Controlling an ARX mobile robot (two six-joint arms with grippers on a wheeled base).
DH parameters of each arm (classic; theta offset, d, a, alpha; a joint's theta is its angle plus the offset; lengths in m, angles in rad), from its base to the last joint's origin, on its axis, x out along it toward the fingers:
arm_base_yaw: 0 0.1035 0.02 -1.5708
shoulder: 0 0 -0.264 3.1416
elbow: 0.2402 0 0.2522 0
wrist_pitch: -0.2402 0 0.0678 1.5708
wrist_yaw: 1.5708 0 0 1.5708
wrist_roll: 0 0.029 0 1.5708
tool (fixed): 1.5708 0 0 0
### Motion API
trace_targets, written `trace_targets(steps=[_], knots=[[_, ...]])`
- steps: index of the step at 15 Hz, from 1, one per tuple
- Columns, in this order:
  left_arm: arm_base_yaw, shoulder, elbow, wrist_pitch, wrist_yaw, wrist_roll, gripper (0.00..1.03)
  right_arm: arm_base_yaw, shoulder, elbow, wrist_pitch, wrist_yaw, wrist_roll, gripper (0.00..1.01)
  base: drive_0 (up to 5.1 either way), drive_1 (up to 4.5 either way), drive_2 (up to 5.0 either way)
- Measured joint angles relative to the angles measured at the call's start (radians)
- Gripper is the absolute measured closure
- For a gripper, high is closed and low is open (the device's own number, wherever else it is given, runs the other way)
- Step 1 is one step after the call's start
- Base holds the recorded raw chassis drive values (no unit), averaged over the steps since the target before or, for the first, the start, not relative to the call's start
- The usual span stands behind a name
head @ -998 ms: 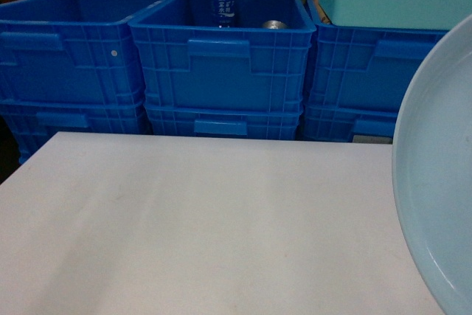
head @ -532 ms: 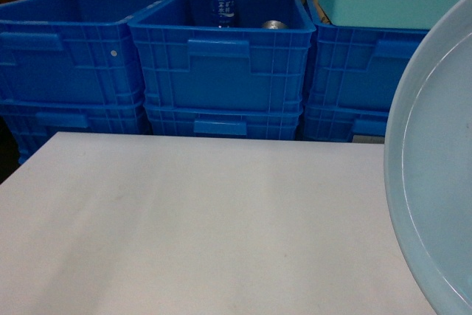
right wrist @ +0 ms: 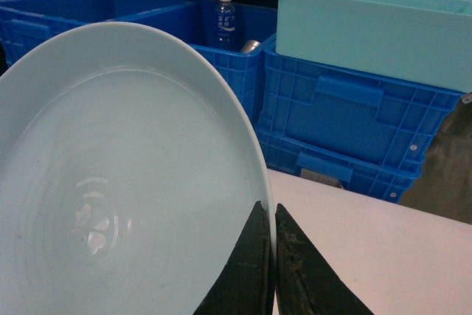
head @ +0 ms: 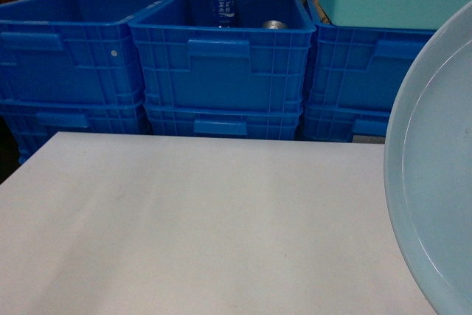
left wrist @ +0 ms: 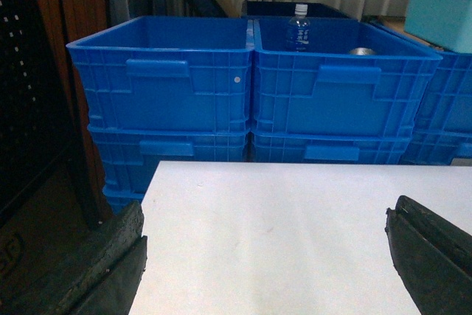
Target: Place blue tray on left shelf second layer neatly
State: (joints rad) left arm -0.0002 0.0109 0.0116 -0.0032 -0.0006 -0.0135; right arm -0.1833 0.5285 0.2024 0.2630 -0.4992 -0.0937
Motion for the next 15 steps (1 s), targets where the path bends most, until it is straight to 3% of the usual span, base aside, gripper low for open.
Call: trace_targets(steps=[15], knots=[[0.000,0.000,0.000,0.000,0.000,0.000,0.05,0.000,0.000,0.000,0.000,0.000,0.000,0.99,0.0,0.00,0.0]])
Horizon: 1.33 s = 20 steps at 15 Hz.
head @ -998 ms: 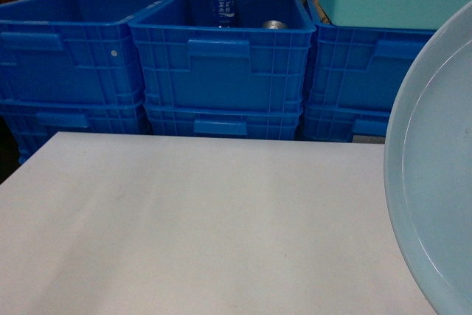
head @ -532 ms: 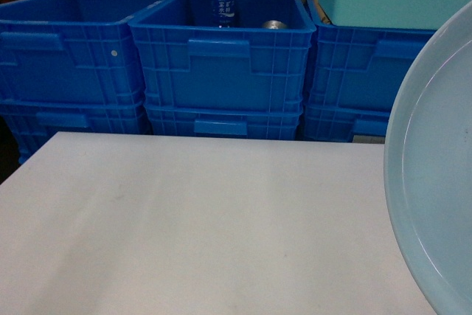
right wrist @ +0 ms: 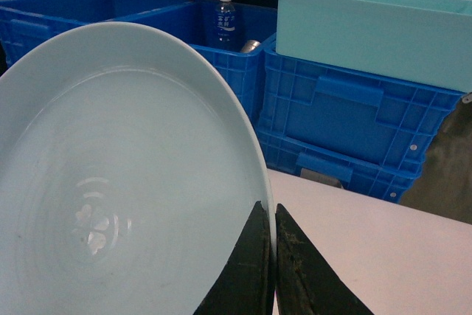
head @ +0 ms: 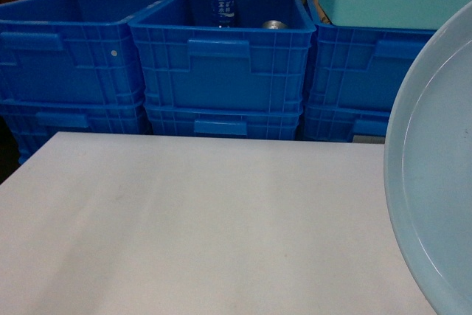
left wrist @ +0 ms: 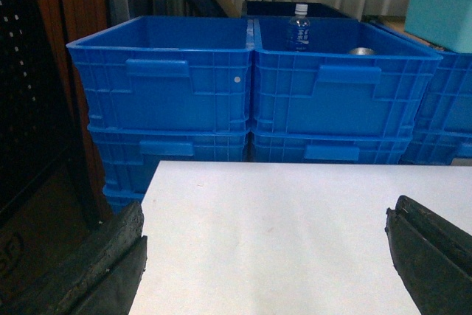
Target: Place blue tray on left shelf second layer neatly
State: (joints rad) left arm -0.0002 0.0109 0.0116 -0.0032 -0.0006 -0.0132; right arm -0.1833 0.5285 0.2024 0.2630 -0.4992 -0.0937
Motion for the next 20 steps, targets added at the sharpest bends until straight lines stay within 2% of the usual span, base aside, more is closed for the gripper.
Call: trace_targets(steps=[9,20], knots=[[0.000,0.000,0.000,0.000,0.000,0.000,0.05,0.000,0.000,0.000,0.000,0.000,0.000,0.99,0.0,0.00,0.0],[0.000,0.000,0.000,0.000,0.000,0.000,0.05,0.000,0.000,0.000,0.000,0.000,0.000,0.99,-1.4,-1.38,-1.4]])
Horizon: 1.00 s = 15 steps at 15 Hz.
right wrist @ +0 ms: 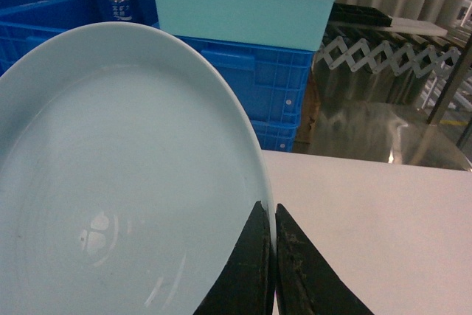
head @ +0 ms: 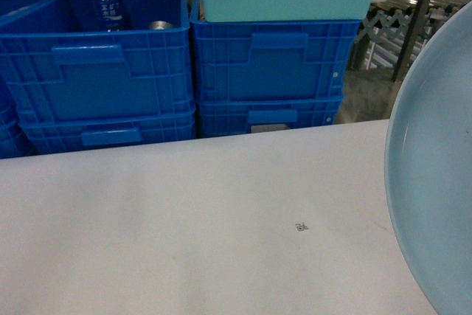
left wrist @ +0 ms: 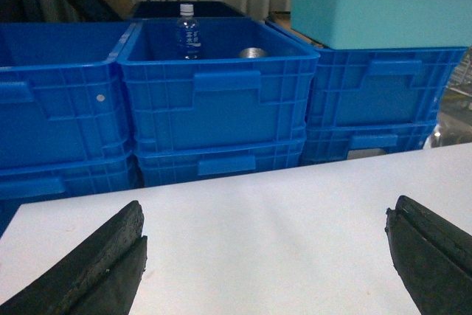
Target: Place blue tray on left shelf second layer neatly
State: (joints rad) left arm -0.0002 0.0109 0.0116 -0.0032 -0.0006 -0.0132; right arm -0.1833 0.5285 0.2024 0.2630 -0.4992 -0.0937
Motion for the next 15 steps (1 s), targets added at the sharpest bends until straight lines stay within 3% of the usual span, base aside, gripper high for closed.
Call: trace_targets(steps=[15], knots=[[0.000,0.000,0.000,0.000,0.000,0.000,0.05,0.000,0.002,0.000,0.000,0.000,0.000,0.99,-1.5,-1.48,-1.5]])
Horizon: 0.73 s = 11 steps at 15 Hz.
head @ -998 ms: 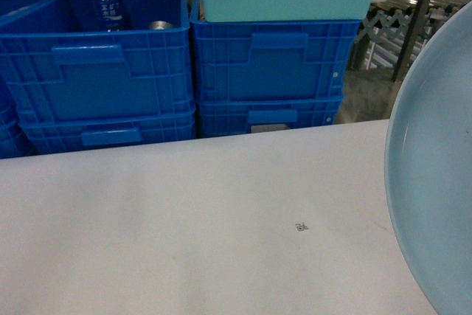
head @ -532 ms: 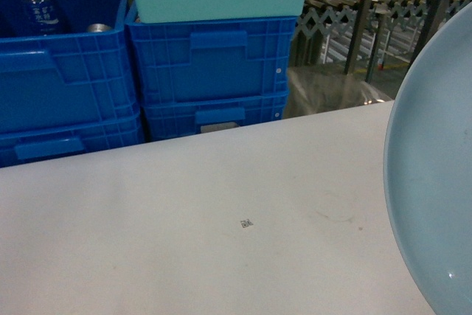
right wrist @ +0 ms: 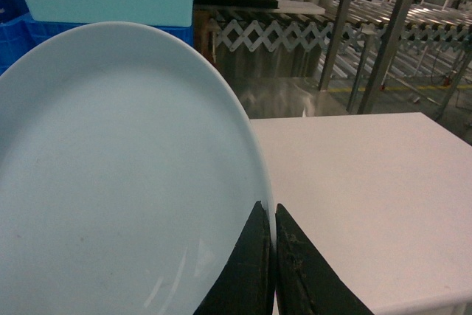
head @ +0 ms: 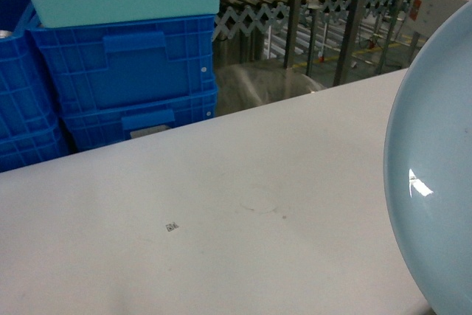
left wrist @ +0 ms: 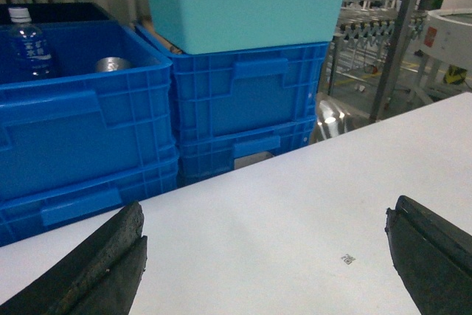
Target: Place blue tray on left shelf second layer neatly
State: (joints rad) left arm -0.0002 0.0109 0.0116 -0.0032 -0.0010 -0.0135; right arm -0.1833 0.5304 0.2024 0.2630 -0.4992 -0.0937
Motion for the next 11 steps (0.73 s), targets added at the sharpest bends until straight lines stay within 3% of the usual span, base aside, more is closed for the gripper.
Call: trace_targets(steps=[11], knots=[[0.000,0.000,0.000,0.000,0.000,0.000,0.05,0.000,0.000,0.000,0.000,0.000,0.000,0.99,-1.5,-1.52,-1.5]])
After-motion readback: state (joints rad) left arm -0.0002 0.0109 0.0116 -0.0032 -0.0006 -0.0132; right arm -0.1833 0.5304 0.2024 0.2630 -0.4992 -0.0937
